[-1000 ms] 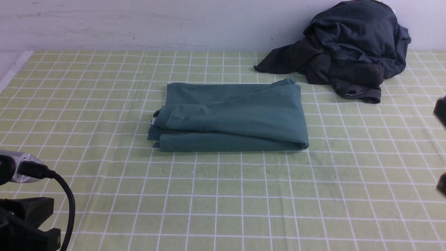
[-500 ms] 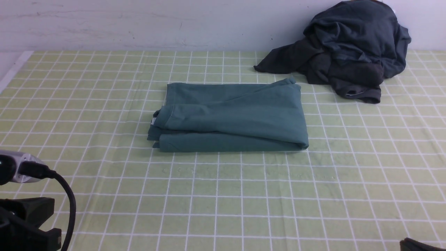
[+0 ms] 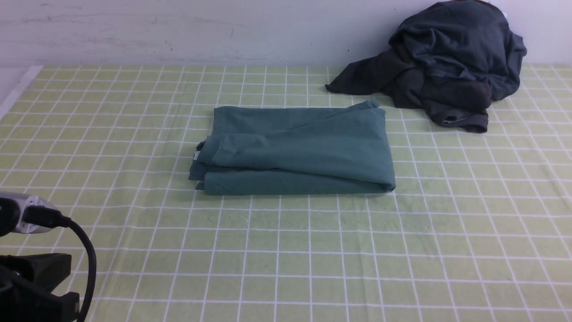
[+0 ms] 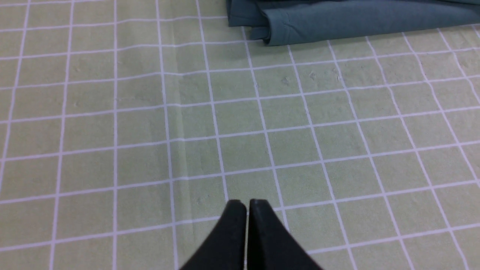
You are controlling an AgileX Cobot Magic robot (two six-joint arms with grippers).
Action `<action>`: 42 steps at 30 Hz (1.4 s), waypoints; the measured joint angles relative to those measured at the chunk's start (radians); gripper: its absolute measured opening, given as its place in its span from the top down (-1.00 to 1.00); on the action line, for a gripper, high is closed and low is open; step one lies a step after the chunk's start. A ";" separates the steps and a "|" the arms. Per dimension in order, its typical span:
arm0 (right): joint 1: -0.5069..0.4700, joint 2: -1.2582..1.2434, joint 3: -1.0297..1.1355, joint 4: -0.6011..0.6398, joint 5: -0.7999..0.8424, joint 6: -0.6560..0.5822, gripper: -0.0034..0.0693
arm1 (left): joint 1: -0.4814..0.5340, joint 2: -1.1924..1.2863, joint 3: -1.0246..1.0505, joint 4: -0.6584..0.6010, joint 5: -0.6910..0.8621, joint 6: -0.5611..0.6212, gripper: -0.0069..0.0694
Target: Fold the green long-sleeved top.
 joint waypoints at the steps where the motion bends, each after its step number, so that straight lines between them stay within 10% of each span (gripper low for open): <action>1: -0.011 -0.002 0.000 0.000 0.001 0.003 0.94 | 0.000 0.000 0.000 0.000 0.000 0.000 0.83; 23: -0.039 -0.003 -0.001 0.000 0.008 0.009 0.94 | -0.005 -0.007 0.001 0.001 0.000 0.000 0.83; 42: -0.039 -0.003 -0.001 0.000 0.009 0.010 0.94 | -0.027 -0.654 0.085 0.130 0.032 -0.018 0.83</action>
